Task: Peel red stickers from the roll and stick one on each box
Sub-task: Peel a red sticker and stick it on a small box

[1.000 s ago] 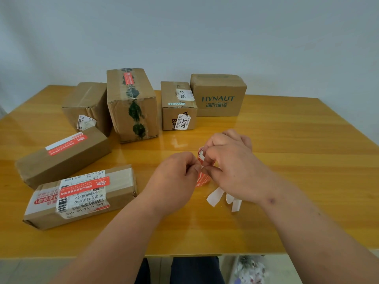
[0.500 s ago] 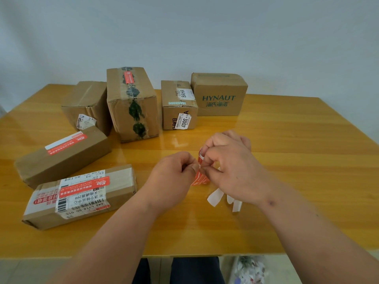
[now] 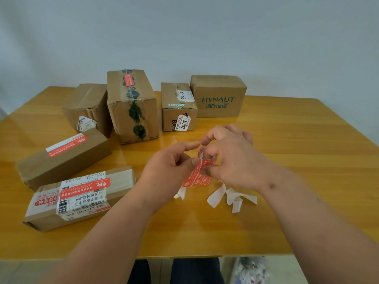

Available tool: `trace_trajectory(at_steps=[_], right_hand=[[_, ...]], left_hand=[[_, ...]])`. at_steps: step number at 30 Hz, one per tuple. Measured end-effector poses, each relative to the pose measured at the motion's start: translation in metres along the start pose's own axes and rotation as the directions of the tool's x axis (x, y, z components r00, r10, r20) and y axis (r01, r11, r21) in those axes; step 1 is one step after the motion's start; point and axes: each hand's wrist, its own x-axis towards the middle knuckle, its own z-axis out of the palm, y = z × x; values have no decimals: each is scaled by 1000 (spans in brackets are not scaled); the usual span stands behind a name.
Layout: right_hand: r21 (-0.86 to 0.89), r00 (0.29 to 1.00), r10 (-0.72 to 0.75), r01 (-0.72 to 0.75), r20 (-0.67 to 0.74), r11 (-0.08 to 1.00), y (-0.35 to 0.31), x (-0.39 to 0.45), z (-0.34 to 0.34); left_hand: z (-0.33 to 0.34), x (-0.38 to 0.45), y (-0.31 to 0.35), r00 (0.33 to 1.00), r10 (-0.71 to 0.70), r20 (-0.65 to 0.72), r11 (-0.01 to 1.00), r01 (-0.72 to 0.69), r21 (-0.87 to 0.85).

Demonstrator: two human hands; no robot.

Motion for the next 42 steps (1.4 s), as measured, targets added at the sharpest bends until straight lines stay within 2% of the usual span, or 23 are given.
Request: trace_trajectory(at_steps=[6,12,26,33,40,42], right_hand=[[-14,1000,-2,2,0,1000,1,3,0],[-36,999,-6,8,54,999,0,5,-2],[-17,1000,-23,23,19,1000,3,5,-1],[23,995,53,-55,89,998,1,13,-6],[6,997,19,-19,72,1000,2,12,-5],[6,998,9,-10,70,1000,2,11,-4]], left_hand=[[-5,0,4,998,-53,39,983,45,177],[-2,3,5,995,-104,7,990,102,100],[-1,11,4,981,-192,19,981,192,-25],[-1,12,6,995,-104,0,992,104,-70],[-7,8,6,993,-102,60,995,102,4],[-6,9,6,992,-118,35,993,117,23]])
